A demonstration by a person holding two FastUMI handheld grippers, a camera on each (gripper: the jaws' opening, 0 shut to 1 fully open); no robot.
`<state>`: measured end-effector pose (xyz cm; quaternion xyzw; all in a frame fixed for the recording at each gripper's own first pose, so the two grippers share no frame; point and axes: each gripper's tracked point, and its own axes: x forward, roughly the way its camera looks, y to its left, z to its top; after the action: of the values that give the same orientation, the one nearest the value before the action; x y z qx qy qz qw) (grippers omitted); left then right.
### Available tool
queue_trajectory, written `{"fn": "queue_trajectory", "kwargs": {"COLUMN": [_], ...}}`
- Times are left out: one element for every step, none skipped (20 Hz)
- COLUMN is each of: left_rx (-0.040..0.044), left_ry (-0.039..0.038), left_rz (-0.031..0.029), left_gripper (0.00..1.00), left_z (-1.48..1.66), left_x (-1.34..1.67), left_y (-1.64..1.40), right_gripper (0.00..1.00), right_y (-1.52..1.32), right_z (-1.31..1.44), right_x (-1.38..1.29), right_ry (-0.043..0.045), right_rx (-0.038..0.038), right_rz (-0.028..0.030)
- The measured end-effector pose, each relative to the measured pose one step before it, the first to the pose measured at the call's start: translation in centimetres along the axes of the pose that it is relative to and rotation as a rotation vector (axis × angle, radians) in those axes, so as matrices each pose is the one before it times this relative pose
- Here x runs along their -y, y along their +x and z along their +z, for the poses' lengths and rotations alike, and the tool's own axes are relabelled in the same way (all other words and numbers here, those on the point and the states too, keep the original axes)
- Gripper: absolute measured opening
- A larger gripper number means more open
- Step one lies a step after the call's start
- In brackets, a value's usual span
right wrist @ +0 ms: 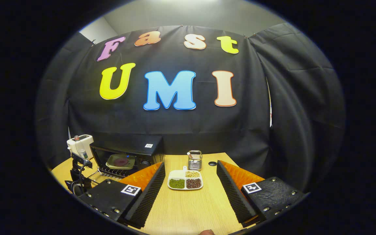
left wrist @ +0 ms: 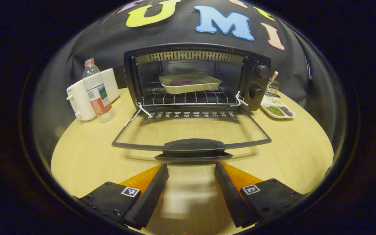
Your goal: Open the electric oven with the left hand, put the food in, and close the electric oven.
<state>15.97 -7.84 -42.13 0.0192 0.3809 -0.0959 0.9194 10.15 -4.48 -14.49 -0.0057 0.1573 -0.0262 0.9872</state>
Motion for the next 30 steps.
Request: {"fn": "queue_trajectory", "kwargs": {"left_rx": [0.002,0.00982,0.00561,0.00077,-0.00334,0.00295,0.00832,0.01406,0.01356,0.01314,0.01417,0.01304,0.01335,0.01419,0.01348,0.00983,0.00834,0.00855,0.01038,0.01355,0.01771,0.02302,0.02443,0.02261,0.01963,0.01632,0.00166,0.00057,0.00552,0.00685], "left_ry": [0.0067,0.00267,0.00044,0.00302,0.00189,0.00068,-0.00589,-0.00245,0.00219,0.00178,-0.00476,-0.00717,-0.00521,-0.00247,-0.00588,-0.00995,-0.012,-0.01085,-0.00582,0.00186,0.00715,0.00742,0.00813,0.0041,0.00603,0.00669,-0.00002,-0.00782,-0.0108,-0.00711], "left_rz": [-0.00125,-0.00141,-0.00262,-0.00011,0.00152,0.00121,-0.00048,-0.00189,-0.00313,-0.00173,-0.0038,-0.00369,-0.00293,-0.00192,-0.00209,-0.00227,-0.00206,-0.00085,-0.00016,-0.00118,-0.002,-0.00435,-0.00489,-0.00353,-0.00109,-0.00031,-0.00251,-0.00129,0.00025,-0.0013], "left_gripper": [0.98,0.98,1.0,0.97,1.0,1.0,1.0,0.97,0.97,0.97,0.97,0.97,0.97,0.97,0.97,0.97,0.97,0.97,0.97,1.0,0.97,0.96,0.96,1.0,1.0,1.0,0.97,0.96,0.97,0.97], "left_z": [-0.018,0.109,0.067,0.144,-0.021,0.207,0.275,0.436,0.366,0.407,0.462,0.376,0.369,0.528,0.426,0.243,0.327,0.359,0.374,0.51,0.536,0.776,0.842,0.808,0.937,0.742,0.401,0.473,0.507,0.8], "left_x": [0.055,-0.03,0.0,-0.004,-0.079,-0.026,0.055,-0.019,-0.018,-0.066,0.029,-0.009,-0.052,-0.016,-0.084,-0.026,0.033,-0.005,0.001,0.003,0.12,0.027,0.037,-0.044,0.012,-0.098,-0.03,-0.012,-0.13,-0.12], "left_y": [-0.018,0.015,-0.009,0.02,-0.12,-0.145,-0.362,-0.369,-0.48,-0.348,-0.461,-0.199,-0.282,-0.314,-0.193,-0.095,-0.149,-0.155,-0.062,-0.111,-0.137,-0.171,-0.172,0.079,0.022,0.367,0.275,0.193,0.235,0.425], "right_gripper": [0.98,0.98,0.98,0.98,0.98,0.98,0.98,0.98,0.98,0.98,0.98,0.98,0.98,0.98,0.98,0.98,0.98,0.98,0.98,0.98,0.98,0.98,0.98,0.98,0.98,0.98,0.98,0.98,0.98,0.98], "right_y": [0.045,0.025,0.137,0.185,0.14,0.286,0.267,0.248,0.19,0.281,0.247,0.358,0.184,0.32,0.215,0.125,0.158,0.157,0.177,0.149,0.138,0.141,0.223,0.293,0.111,-0.106,0.046,0.016,0.093,0.009], "right_z": [0.077,0.107,0.0,-0.053,-0.198,-0.108,0.049,0.056,0.118,0.016,0.009,-0.262,0.059,-0.099,-0.088,-0.04,-0.04,0.094,-0.026,-0.039,0.023,0.018,0.005,0.037,0.066,-0.069,-0.008,-0.025,-0.024,-0.009], "right_x": [0.009,-0.06,-0.188,-0.314,-0.291,-0.269,-0.319,-0.32,-0.398,-0.535,-0.457,-0.331,-0.474,-0.494,-0.314,-0.34,-0.297,-0.244,-0.235,-0.195,-0.224,-0.154,-0.143,-0.295,-0.173,-0.037,-0.109,-0.038,0.015,0.085], "right_ry": [0.00089,0.00369,0.00591,0.00555,0.00335,0.00106,-0.00032,-0.00152,-0.00011,0.00003,0.00051,0.00109,0.00087,-0.00049,-0.00168,-0.00162,-0.00118,-0.00071,-0.0001,0.00071,0.00052,-0.00052,-0.00113,-0.00126,-0.00215,-0.00161,-0.00049,-0.00073,-0.00216,-0.00267], "right_rx": [0.00153,0.00243,0.00107,-0.00285,-0.00666,-0.00295,0.00092,0.00262,0.00152,0.00146,-0.0026,-0.00442,-0.00342,-0.00323,-0.00405,-0.00255,-0.00177,0.00094,-0.00068,-0.00208,-0.00089,-0.00151,-0.00305,-0.00008,0.00012,-0.00051,-0.00122,0.00015,0.00048,-0.00108], "right_rz": [-0.002,0.0005,0.00426,0.00856,0.0099,0.01056,0.00924,0.01023,0.01119,0.01265,0.01159,0.0104,0.01059,0.0092,0.00717,0.00594,0.0052,0.00331,0.00251,0.0029,0.0028,0.00145,0.00206,0.00124,0.0008,-0.0006,-0.00115,-0.00131,-0.00303,-0.00531]}}
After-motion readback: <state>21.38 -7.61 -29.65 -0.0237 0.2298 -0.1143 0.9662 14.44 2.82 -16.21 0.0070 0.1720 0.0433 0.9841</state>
